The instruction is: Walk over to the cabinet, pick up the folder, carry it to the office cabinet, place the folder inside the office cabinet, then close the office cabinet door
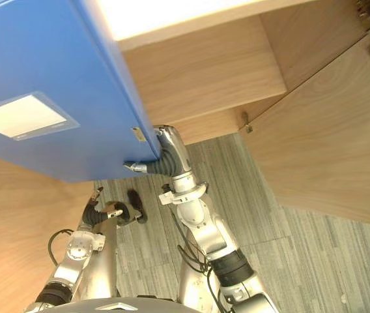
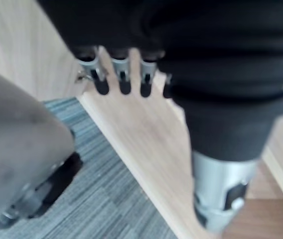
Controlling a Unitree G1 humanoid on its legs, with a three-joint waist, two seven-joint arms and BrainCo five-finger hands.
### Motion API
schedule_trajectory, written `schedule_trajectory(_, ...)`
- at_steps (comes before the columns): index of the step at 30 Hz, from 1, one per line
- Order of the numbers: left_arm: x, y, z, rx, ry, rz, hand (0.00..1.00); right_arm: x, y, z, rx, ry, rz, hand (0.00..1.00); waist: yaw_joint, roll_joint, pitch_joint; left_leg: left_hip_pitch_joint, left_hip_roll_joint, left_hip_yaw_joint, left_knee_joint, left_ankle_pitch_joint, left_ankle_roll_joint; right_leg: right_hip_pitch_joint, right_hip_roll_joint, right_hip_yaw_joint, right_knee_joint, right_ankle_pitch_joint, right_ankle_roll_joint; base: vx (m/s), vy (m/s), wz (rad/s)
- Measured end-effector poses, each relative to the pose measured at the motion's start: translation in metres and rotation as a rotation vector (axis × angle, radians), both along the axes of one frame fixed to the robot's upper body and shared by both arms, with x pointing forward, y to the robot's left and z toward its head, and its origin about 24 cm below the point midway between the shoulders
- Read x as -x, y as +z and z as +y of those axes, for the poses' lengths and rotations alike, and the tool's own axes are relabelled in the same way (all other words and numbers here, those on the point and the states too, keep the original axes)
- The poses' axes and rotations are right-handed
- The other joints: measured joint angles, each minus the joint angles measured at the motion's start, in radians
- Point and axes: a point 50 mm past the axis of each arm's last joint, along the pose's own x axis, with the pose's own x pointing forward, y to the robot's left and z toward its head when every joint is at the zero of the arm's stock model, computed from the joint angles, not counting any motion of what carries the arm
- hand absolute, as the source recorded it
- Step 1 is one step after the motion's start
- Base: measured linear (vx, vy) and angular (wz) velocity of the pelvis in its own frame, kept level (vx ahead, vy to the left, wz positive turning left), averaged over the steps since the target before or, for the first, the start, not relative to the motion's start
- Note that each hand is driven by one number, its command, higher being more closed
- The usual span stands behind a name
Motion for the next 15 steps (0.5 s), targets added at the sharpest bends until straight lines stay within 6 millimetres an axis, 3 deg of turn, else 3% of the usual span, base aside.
schedule_trajectory(6, -0.022, 0.022, -0.003, -0.005, -0.005, -0.096, 0.00, -0.015, 0.002, 0.006, 0.148, -0.041, -0.066, 1.00, 0.026, 0.011, 0.049, -0.136, 0.028, -0.020, 0.141, -0.041, 0.003, -0.138, -0.005, 0.006, 0.144, -0.039, 0.001, -0.08, -0.036, 0.03)
schedule_trajectory(8, -0.024, 0.041, -0.002, -0.006, -0.007, -0.187, 0.00, -0.018, 0.003, 0.004, 0.171, -0.065, -0.076, 1.00, 0.027, 0.014, 0.070, -0.165, 0.032, -0.026, 0.175, -0.049, 0.010, -0.165, -0.010, 0.007, 0.180, -0.050, 0.002, -0.06, -0.064, 0.06)
schedule_trajectory(10, -0.024, 0.059, 0.001, -0.007, -0.009, -0.271, 0.00, -0.026, 0.002, -0.003, 0.166, -0.127, -0.051, 1.00, 0.030, 0.017, 0.075, -0.213, 0.033, -0.039, 0.206, -0.054, 0.013, -0.208, -0.012, 0.006, 0.211, -0.056, 0.002, -0.06, -0.068, 0.06)
schedule_trajectory(15, -0.026, 0.074, 0.004, -0.015, -0.014, -0.332, 0.00, -0.037, 0.003, -0.022, 0.214, -0.213, -0.037, 1.00, 0.038, 0.022, 0.095, -0.261, 0.032, -0.048, 0.234, -0.058, 0.017, -0.254, -0.020, 0.004, 0.249, -0.068, 0.001, -0.05, -0.077, 0.07)
